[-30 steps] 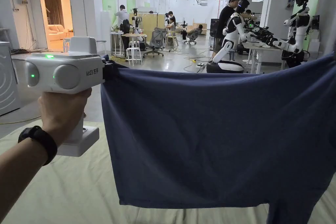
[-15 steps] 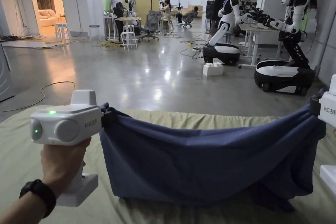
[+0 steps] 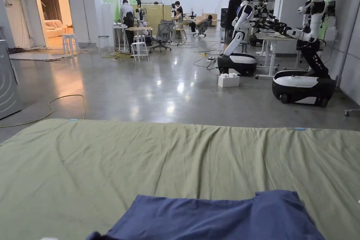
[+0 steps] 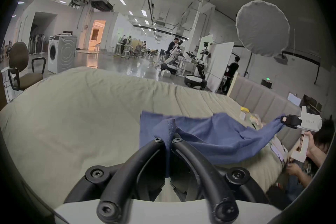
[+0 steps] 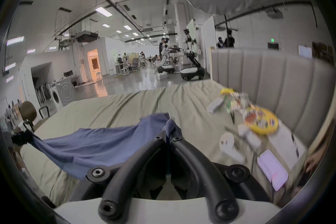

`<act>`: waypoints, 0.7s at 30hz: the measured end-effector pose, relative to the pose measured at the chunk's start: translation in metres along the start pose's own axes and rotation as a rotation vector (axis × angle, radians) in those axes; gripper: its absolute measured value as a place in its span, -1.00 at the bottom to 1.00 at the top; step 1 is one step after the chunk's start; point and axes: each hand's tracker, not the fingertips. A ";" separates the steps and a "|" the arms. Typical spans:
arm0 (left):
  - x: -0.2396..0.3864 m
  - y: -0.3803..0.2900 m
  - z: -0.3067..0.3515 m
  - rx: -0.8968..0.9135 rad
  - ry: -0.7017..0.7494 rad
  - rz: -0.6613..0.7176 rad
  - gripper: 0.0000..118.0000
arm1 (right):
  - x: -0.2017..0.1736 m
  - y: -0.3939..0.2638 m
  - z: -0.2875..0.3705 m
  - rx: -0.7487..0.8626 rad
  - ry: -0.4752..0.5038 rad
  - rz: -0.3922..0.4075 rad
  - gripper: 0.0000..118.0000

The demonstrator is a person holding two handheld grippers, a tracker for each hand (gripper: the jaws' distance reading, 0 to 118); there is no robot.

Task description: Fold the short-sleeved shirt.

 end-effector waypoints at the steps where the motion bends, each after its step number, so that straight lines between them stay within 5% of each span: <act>1: 0.001 -0.012 0.012 -0.016 -0.001 -0.008 -0.94 | 0.003 -0.016 0.015 -0.014 -0.014 -0.025 -0.96; 8: -0.003 -0.070 0.078 -0.077 0.012 0.014 -0.94 | 0.014 -0.095 0.088 -0.150 0.001 0.001 -0.96; 17: -0.022 -0.119 0.060 -0.293 0.025 0.012 -0.94 | 0.037 -0.147 0.080 -0.303 -0.042 -0.043 -0.95; 19: -0.027 -0.127 0.055 -0.313 0.054 0.031 -0.93 | 0.046 -0.153 0.076 -0.328 -0.067 -0.072 -0.80; 20: -0.032 -0.127 0.053 -0.332 0.073 0.049 -0.85 | 0.051 -0.154 0.074 -0.343 -0.079 -0.086 -0.61; 21: -0.033 -0.127 0.052 -0.342 0.078 0.056 -0.66 | 0.058 -0.151 0.075 -0.354 -0.084 -0.104 -0.20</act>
